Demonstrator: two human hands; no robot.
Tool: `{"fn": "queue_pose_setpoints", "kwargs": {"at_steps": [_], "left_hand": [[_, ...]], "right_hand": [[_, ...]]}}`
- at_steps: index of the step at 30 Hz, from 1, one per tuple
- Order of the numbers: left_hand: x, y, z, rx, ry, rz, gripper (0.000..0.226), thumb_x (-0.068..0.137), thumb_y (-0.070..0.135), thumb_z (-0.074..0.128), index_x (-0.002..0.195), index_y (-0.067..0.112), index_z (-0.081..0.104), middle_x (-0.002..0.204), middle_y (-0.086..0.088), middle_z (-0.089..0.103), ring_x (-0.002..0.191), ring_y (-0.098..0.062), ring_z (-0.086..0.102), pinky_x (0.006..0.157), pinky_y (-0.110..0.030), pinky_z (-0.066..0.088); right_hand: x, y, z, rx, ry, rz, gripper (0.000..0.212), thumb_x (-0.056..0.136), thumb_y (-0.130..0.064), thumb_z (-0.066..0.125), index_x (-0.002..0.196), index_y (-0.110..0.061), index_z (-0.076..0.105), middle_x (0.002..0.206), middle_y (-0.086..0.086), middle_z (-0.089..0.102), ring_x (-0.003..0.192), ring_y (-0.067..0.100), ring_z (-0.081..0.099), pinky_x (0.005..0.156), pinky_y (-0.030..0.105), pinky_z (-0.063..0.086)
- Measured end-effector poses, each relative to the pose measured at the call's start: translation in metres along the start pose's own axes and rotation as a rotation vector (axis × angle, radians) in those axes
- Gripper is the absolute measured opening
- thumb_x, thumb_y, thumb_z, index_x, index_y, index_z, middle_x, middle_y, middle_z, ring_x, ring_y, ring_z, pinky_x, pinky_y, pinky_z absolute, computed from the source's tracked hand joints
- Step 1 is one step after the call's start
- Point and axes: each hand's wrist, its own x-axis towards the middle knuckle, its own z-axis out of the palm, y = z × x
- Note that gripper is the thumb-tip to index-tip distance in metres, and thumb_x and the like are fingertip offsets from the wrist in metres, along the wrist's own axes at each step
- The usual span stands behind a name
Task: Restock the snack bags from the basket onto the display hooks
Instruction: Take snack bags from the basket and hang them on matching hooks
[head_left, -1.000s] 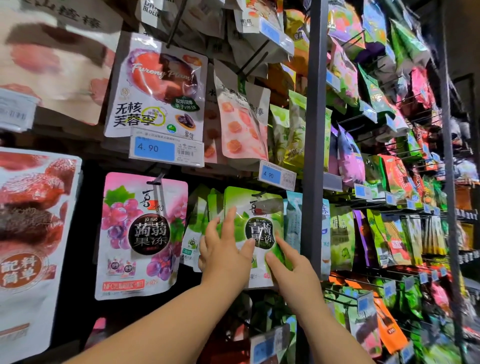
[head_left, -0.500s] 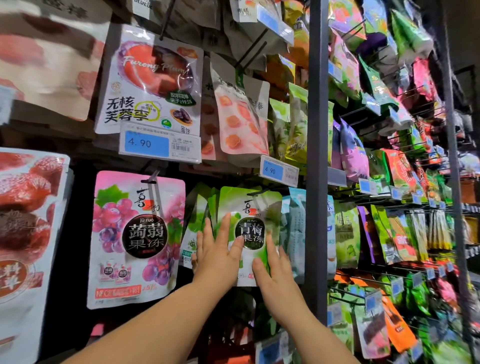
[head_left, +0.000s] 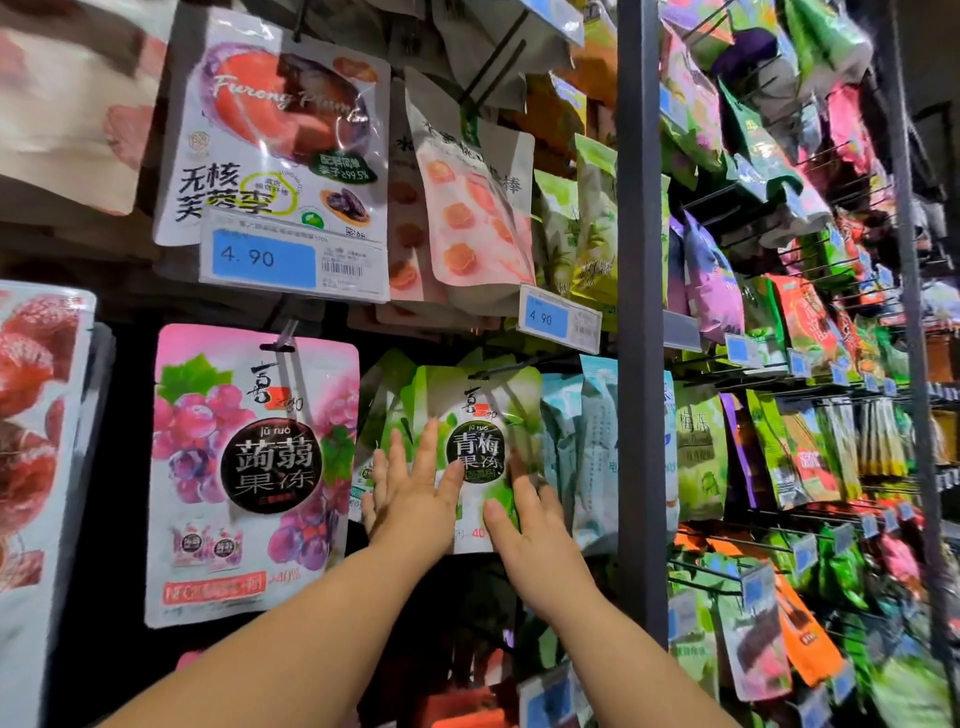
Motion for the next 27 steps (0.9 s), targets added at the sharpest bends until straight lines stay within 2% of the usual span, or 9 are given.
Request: {"fn": "queue_pose_setpoints", "kwargs": {"at_steps": [1, 3, 9, 13, 18, 21, 24, 27], "left_hand": [[0.001, -0.001, 0.000, 0.002, -0.001, -0.003, 0.058, 0.103, 0.050, 0.031, 0.151, 0.052, -0.002, 0.164, 0.008, -0.018, 0.150, -0.015, -0.018, 0.120, -0.046, -0.005], [0.000, 0.000, 0.001, 0.001, 0.001, -0.004, 0.058, 0.103, 0.049, 0.030, 0.151, 0.051, -0.003, 0.164, 0.008, -0.018, 0.150, -0.015, -0.019, 0.120, -0.046, -0.006], [-0.012, 0.004, 0.000, -0.015, 0.026, 0.028, 0.057, 0.103, 0.049, 0.027, 0.151, 0.050, -0.005, 0.164, 0.008, -0.015, 0.150, -0.015, -0.020, 0.119, -0.046, -0.009], [-0.024, 0.006, -0.002, -0.023, 0.060, 0.051, 0.057, 0.103, 0.048, 0.027, 0.154, 0.045, 0.000, 0.165, 0.006, -0.012, 0.151, -0.016, -0.017, 0.119, -0.049, -0.006], [-0.047, 0.010, -0.008, -0.012, 0.054, 0.026, 0.059, 0.103, 0.050, 0.030, 0.155, 0.040, 0.006, 0.166, 0.002, -0.009, 0.152, -0.025, -0.005, 0.120, -0.048, 0.005], [-0.067, 0.015, -0.010, -0.039, 0.046, 0.002, 0.057, 0.102, 0.050, 0.033, 0.154, 0.041, 0.013, 0.165, 0.005, -0.007, 0.149, -0.031, 0.005, 0.118, -0.051, 0.012], [-0.087, 0.017, -0.008, -0.036, 0.072, 0.027, 0.057, 0.101, 0.050, 0.037, 0.153, 0.040, 0.018, 0.163, 0.007, -0.009, 0.149, -0.026, -0.002, 0.119, -0.050, 0.009], [-0.111, 0.018, -0.001, -0.047, 0.107, 0.051, 0.055, 0.100, 0.047, 0.041, 0.151, 0.037, 0.024, 0.163, 0.006, -0.006, 0.149, -0.025, -0.002, 0.119, -0.052, 0.011]], "right_hand": [[0.003, 0.002, 0.002, 0.018, 0.018, 0.015, 0.054, 0.103, -0.047, 0.036, 0.153, -0.031, 0.023, 0.165, 0.005, 0.005, 0.146, 0.027, 0.026, 0.108, 0.038, 0.032], [0.005, 0.003, 0.005, 0.033, 0.021, 0.030, 0.055, 0.102, -0.050, 0.035, 0.153, -0.034, 0.020, 0.165, 0.005, 0.001, 0.145, 0.026, 0.029, 0.103, 0.037, 0.034], [-0.005, 0.006, -0.001, 0.055, 0.026, 0.020, 0.061, 0.103, -0.051, 0.031, 0.157, -0.039, 0.003, 0.166, 0.000, -0.003, 0.152, 0.019, 0.008, 0.115, 0.039, 0.023], [-0.015, 0.005, -0.005, 0.142, 0.067, 0.009, 0.057, 0.102, -0.054, 0.030, 0.151, -0.054, -0.001, 0.165, 0.001, 0.000, 0.150, 0.022, 0.019, 0.113, 0.043, 0.026], [-0.030, 0.003, -0.009, 0.206, 0.135, -0.055, 0.054, 0.103, -0.045, 0.036, 0.152, -0.047, 0.014, 0.164, -0.007, 0.011, 0.151, 0.017, 0.014, 0.117, 0.035, 0.019], [-0.046, -0.004, -0.018, 0.148, 0.062, -0.037, 0.049, 0.106, -0.041, 0.031, 0.155, -0.035, 0.023, 0.165, -0.006, 0.005, 0.152, 0.017, 0.007, 0.117, 0.035, 0.018], [-0.065, -0.007, -0.030, 0.122, 0.050, -0.024, 0.048, 0.107, -0.041, 0.029, 0.154, -0.039, 0.024, 0.165, -0.003, 0.001, 0.151, 0.013, 0.005, 0.111, 0.033, 0.021], [-0.088, 0.000, -0.037, 0.072, 0.088, -0.054, 0.046, 0.107, -0.038, 0.032, 0.152, -0.034, 0.031, 0.163, 0.000, 0.010, 0.150, 0.011, 0.008, 0.110, 0.025, 0.017]]}}
